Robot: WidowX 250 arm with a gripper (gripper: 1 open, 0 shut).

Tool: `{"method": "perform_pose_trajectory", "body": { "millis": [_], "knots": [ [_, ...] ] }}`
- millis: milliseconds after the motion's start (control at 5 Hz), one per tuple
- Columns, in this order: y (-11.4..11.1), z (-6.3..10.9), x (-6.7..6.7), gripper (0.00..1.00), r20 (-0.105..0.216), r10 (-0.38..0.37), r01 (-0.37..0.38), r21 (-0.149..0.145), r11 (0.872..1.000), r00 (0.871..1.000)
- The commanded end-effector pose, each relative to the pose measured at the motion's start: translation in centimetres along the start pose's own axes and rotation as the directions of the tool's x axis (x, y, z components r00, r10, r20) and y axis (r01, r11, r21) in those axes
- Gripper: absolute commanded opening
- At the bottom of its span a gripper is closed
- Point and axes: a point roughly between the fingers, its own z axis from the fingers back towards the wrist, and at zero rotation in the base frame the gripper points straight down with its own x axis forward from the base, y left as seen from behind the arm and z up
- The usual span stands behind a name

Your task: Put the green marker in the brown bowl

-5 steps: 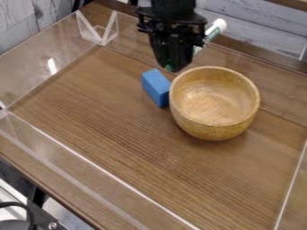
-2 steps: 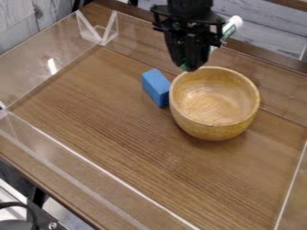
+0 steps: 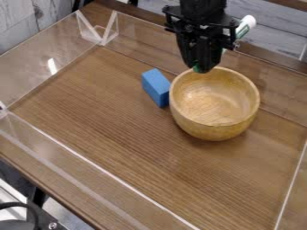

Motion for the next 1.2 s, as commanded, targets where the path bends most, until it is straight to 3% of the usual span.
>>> {"method": "perform_pose_trajectory", "body": {
  "millis": [0,200,400,1000],
  "knots": [
    [-0.7,1.5,1.2,0.0,0.069,-0.018,0.017,0.021,1.0,0.997],
    [-1.1,1.0,1.3,0.0,0.065,-0.025,0.023,0.025,0.999,0.998],
    [-1.4,0.7,1.2,1.0,0.062,-0.026,0.024,0.029,0.999,0.998],
    [-2.2,0.8,0.8,1.0,0.066,-0.041,0.039,0.026,0.999,0.997]
  ]
}}
